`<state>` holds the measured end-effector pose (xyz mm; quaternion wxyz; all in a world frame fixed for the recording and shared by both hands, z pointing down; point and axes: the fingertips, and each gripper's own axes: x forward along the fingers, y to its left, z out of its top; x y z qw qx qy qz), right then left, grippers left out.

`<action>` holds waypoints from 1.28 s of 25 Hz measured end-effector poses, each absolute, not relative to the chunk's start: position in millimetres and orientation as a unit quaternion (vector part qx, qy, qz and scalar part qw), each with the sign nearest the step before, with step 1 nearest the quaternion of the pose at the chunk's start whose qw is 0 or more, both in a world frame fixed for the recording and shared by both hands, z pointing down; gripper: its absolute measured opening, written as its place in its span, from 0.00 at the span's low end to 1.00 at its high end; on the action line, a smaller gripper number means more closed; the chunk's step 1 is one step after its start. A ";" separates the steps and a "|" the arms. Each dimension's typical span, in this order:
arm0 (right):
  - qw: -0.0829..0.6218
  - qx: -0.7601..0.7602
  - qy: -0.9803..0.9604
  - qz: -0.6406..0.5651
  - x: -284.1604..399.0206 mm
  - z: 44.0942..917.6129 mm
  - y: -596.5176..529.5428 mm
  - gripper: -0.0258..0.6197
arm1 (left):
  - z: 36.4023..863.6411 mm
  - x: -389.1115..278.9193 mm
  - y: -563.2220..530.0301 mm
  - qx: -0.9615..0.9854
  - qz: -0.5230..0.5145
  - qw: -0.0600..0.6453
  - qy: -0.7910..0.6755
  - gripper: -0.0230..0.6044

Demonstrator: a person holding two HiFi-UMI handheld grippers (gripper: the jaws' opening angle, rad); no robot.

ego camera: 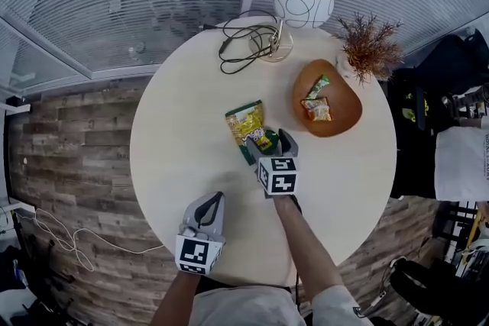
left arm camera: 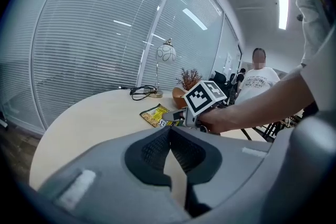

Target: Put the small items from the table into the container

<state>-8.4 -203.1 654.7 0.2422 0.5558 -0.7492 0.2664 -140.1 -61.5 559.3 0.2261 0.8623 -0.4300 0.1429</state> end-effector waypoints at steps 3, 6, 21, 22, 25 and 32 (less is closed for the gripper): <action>0.266 0.545 -0.745 0.277 -13.8 670.3 -204.2 0.63 | 561.9 -147.8 -66.5 0.859 0.144 0.229 -0.435 0.02; 0.277 0.540 -0.744 0.280 -17.9 675.6 -201.4 0.59 | 563.8 -152.8 -68.6 0.856 0.143 0.234 -0.438 0.02; 0.290 0.494 -0.776 0.263 -34.0 650.4 -176.6 0.14 | 562.5 -141.9 -57.9 0.857 0.147 0.233 -0.435 0.02; 0.284 0.493 -0.780 0.261 -33.7 646.2 -175.4 0.14 | 563.7 -141.4 -57.2 0.857 0.149 0.233 -0.435 0.02; 0.261 0.491 -0.791 0.253 -30.7 626.7 -174.4 0.14 | 562.4 -136.4 -57.3 0.857 0.151 0.231 -0.436 0.02; 0.190 0.521 -0.808 0.197 -2.1 551.2 -201.6 0.13 | 551.4 -121.9 -53.8 0.863 0.150 0.224 -0.427 0.02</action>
